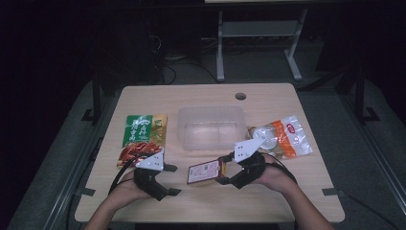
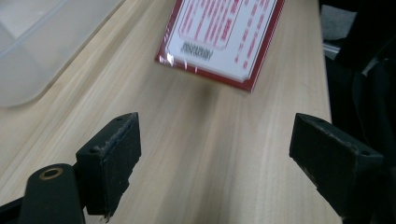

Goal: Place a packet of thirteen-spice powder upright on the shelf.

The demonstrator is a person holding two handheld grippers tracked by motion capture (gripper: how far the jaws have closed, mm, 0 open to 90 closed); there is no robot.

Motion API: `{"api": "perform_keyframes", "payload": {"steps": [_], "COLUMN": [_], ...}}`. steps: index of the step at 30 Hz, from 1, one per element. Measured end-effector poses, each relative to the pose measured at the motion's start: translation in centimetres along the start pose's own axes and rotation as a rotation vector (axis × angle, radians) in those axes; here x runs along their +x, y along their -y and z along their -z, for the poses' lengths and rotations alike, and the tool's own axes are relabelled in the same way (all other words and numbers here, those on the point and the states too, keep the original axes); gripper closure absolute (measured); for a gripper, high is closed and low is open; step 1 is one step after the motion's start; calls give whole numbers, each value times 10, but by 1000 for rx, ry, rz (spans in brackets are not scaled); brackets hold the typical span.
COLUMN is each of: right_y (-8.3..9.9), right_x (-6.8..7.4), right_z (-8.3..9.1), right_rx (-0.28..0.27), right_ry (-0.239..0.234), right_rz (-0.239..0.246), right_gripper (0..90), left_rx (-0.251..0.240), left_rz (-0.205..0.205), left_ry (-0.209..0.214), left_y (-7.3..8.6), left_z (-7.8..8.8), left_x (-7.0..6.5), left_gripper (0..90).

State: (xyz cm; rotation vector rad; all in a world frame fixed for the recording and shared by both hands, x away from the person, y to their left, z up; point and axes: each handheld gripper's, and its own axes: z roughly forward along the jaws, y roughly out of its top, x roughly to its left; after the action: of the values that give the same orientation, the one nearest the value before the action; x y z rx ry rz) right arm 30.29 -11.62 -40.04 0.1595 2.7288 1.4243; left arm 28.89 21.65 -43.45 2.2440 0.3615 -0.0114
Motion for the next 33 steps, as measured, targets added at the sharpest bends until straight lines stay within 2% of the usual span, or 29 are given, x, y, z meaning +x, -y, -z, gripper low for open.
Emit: {"api": "perform_keyframes", "payload": {"steps": [1,2,3,5,8,14,15,18,23,27,29,33], "right_y": [-1,-1,-1,-2,-3,-9,-10,-14,-20,-26,-28,-42], "right_x": [0,-1,-2,-5,-10,-17,-18,-23,-36,-46,-48,-61], "right_z": [1,1,2,4,9,20,22,28,38,43,44,42], "right_rx": [1,3,6,15,-1,-22,-26,-20,-30,-29,-27,4], "right_ry": [4,12,21,39,50,116,117,140,166,195,198,212], "right_rz": [-19,-15,-19,-15,-52,-55,-68,-61,-77,-78,-79,-69], "right_gripper": [320,320,320,320,321,320,320,320,320,320,320,320], "left_rx": [7,7,4,-1,-3,-25,-27,-16,-2,4,3,-26], "left_rz": [0,0,20,24,13,25,28,28,21,30,31,39], "left_ry": [-9,-9,-21,-27,-33,-57,-55,-51,-32,-38,-45,-61], "left_y": [0,0,0,1,2,4,4,3,6,11,11,12], "left_z": [0,0,-2,-2,-2,5,5,3,3,4,4,8], "left_x": [1,1,3,3,0,-2,-2,-3,-5,-2,-1,-1], "left_gripper": [163,163,163,163,163,164,164,166,165,165,165,166]}}
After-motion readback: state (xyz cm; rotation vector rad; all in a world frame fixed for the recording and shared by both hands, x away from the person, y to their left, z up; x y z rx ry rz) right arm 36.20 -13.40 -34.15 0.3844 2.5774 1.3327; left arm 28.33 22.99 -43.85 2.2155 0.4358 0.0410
